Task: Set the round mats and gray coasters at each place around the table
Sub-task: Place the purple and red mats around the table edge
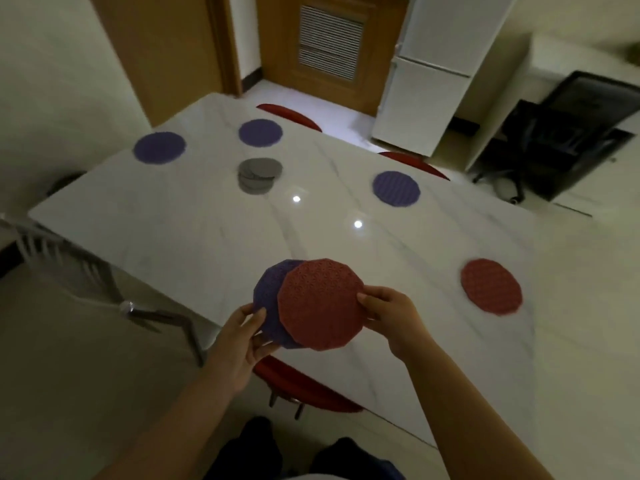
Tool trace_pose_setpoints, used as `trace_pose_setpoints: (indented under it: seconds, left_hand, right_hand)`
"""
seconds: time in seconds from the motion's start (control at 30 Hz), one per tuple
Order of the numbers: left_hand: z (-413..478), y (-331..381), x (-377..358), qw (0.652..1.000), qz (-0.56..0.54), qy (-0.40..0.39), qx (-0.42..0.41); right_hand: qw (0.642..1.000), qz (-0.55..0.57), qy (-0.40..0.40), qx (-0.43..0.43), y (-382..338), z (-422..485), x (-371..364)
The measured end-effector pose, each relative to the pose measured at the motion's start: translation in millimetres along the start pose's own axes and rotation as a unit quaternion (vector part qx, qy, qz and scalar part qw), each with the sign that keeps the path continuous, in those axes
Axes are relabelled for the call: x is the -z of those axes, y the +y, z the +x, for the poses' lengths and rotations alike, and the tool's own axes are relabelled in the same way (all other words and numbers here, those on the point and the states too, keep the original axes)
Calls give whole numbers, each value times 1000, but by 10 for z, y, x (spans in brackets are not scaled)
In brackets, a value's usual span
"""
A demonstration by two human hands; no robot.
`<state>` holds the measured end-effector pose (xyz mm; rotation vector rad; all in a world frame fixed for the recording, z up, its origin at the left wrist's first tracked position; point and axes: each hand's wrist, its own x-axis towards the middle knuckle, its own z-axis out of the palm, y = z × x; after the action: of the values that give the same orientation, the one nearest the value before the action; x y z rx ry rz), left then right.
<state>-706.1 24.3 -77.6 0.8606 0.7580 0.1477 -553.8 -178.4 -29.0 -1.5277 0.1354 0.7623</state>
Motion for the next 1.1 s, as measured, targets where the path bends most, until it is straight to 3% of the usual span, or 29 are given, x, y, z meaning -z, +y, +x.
trace_pose_setpoints:
  seconds: [0.23,0.47,0.7,0.87,1.1]
  left_hand:
    - [307,302,383,1000,26,0,12]
    - [460,475,468,999,34,12,23]
    - [402,581,482,999,46,12,27]
    - [398,626,444,998,48,14,31]
    - [412,642,396,998,56,1,27]
  right_hand:
    - [965,196,172,-31,375,-183,-20]
    - [937,239,245,-72,813,-191,-29]
    - [931,219,265,-121,1121,0,-229]
    - [937,128,307,-109,1261,154,-199]
    - [951,55,272,-135,1296,355,-103]
